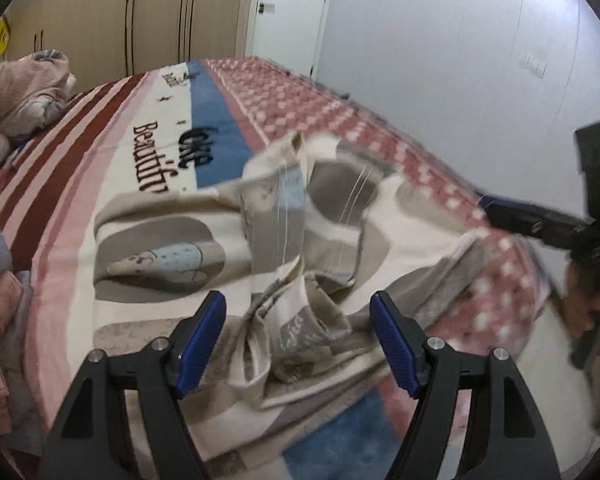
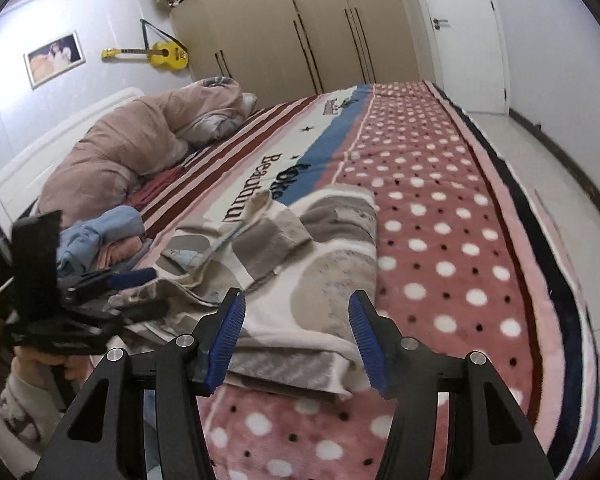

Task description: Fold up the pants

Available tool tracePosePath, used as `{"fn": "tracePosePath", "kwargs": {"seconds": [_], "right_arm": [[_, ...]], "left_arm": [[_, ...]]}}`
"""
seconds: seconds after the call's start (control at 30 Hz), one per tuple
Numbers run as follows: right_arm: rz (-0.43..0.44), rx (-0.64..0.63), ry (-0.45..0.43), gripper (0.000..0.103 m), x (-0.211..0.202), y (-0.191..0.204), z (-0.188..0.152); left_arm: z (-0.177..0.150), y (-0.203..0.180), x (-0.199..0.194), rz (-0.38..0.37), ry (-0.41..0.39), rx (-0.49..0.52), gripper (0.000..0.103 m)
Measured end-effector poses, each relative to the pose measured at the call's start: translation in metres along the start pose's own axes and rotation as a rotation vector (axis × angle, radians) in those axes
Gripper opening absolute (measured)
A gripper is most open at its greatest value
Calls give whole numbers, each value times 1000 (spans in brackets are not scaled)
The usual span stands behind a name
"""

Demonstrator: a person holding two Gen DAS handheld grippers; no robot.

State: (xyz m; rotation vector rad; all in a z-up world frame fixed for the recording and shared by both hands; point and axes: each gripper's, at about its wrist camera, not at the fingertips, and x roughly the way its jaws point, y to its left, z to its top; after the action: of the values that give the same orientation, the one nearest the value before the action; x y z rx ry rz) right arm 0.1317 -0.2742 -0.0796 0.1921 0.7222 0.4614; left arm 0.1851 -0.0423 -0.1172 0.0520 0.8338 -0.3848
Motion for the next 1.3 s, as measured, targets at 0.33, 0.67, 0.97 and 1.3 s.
{"fn": "tracePosePath", "kwargs": {"seconds": [0.33, 0.67, 0.97, 1.3], "right_arm": [[64, 24, -8, 50, 18, -15, -5], [38, 15, 47, 50, 38, -6, -11], [25, 44, 31, 50, 36, -6, -8], [43, 46, 32, 51, 37, -7, -5]], "left_arm": [[3, 14, 1, 76, -66, -66, 7], [-30, 55, -28, 144, -71, -236, 13], [-13, 45, -45, 60, -60, -37, 65], [12, 6, 18, 98, 104, 193, 75]]}}
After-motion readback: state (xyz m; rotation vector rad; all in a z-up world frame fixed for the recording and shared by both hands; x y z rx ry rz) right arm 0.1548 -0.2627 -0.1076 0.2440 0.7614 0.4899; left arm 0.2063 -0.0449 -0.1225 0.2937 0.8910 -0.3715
